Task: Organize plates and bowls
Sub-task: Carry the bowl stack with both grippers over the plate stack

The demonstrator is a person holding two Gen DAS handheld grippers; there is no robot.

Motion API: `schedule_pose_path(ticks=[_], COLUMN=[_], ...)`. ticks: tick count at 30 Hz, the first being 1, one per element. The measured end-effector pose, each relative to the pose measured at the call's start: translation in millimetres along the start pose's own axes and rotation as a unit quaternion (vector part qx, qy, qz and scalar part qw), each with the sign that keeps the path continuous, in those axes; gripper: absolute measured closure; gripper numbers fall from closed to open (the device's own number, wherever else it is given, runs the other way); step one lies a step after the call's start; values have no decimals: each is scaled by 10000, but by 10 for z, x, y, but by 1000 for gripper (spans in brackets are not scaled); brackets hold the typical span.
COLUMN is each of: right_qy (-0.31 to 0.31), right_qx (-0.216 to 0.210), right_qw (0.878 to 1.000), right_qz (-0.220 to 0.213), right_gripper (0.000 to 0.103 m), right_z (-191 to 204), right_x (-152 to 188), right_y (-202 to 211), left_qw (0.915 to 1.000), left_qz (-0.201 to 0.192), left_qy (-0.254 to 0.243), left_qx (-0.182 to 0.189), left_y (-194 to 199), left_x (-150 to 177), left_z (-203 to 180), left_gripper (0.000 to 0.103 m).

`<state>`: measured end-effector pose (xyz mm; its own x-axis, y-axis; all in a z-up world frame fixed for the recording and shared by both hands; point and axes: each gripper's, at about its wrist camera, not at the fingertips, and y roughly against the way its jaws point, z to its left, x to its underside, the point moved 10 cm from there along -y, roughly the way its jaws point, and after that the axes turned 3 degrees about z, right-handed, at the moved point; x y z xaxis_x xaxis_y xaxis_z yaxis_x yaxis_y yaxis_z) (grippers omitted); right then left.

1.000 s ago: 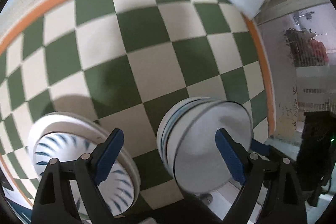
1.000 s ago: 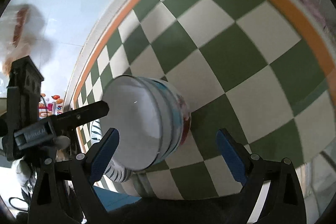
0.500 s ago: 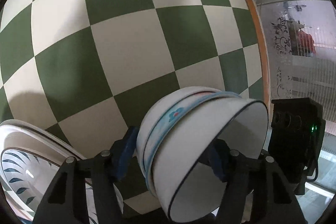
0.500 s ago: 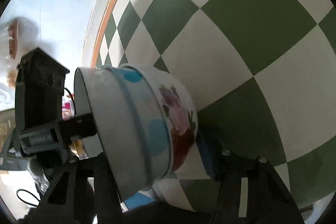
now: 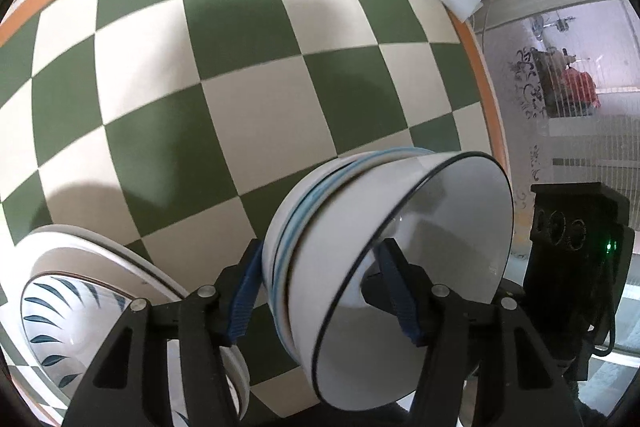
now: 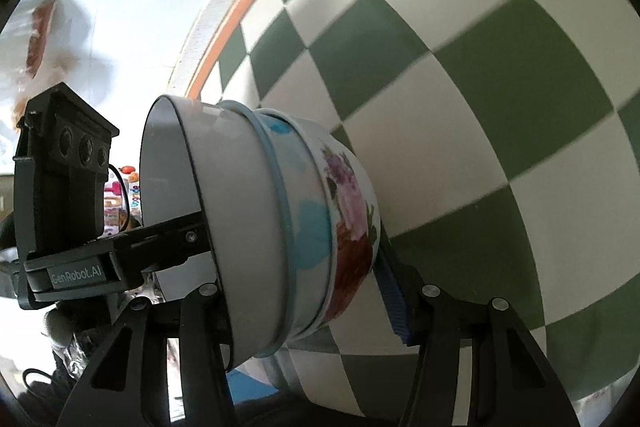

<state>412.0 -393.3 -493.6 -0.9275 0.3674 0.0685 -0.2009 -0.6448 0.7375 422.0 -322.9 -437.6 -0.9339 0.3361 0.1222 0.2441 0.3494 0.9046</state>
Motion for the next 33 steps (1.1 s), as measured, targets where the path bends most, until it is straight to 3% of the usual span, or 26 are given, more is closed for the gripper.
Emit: schedule_pose_path(ticks=[8, 15, 25, 33], right_qy=[388, 860, 1591, 1850], right_qx=[68, 33, -108, -131], right_qw=[9992, 9959, 9829, 9728], right_qz=[63, 274, 916, 1392], right_gripper=[46, 46, 46, 46], right_z=[327, 842, 1604, 1790], right_x=[-15, 59, 304, 536], right_y=[80, -74, -746, -1240], left_qw=[9995, 9974, 9872, 9767], left_qz=[-279, -578, -997, -1089], left_qy=[144, 438, 1245, 1845], left_qx=[32, -28, -81, -112], left_y=[322, 751, 1172, 1147], left_x=[18, 169, 523, 834], left_z=[97, 441, 1191, 1707], left_gripper=[48, 48, 48, 48])
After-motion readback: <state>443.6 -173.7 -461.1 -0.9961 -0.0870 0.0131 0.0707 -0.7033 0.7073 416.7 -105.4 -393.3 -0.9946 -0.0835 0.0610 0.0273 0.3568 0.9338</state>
